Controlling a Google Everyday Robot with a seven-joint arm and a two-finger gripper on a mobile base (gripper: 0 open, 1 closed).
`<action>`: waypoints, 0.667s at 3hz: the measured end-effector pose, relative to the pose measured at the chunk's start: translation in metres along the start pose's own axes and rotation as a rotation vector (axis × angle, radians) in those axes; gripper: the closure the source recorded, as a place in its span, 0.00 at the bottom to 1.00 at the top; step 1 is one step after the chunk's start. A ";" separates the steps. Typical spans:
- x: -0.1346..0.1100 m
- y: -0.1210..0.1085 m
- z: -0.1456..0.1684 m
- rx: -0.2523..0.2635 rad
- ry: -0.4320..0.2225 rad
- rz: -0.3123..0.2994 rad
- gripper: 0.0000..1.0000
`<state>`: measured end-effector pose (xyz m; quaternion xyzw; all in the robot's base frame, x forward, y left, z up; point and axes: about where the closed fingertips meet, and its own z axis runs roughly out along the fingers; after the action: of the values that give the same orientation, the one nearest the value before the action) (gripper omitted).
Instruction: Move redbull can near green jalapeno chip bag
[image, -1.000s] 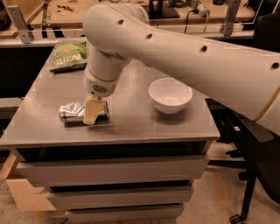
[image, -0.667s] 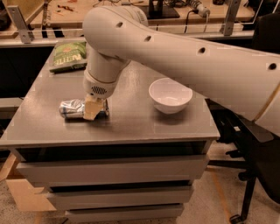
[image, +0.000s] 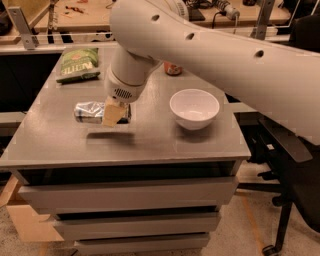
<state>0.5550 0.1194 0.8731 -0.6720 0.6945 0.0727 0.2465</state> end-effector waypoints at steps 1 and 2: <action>0.011 -0.028 -0.050 0.127 -0.019 0.028 1.00; 0.011 -0.028 -0.050 0.128 -0.019 0.028 1.00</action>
Offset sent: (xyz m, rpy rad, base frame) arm 0.0131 -0.0290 0.0379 0.0238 -0.0889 -0.0652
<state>0.5700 0.0855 0.9181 -0.6445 0.7047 0.0380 0.2942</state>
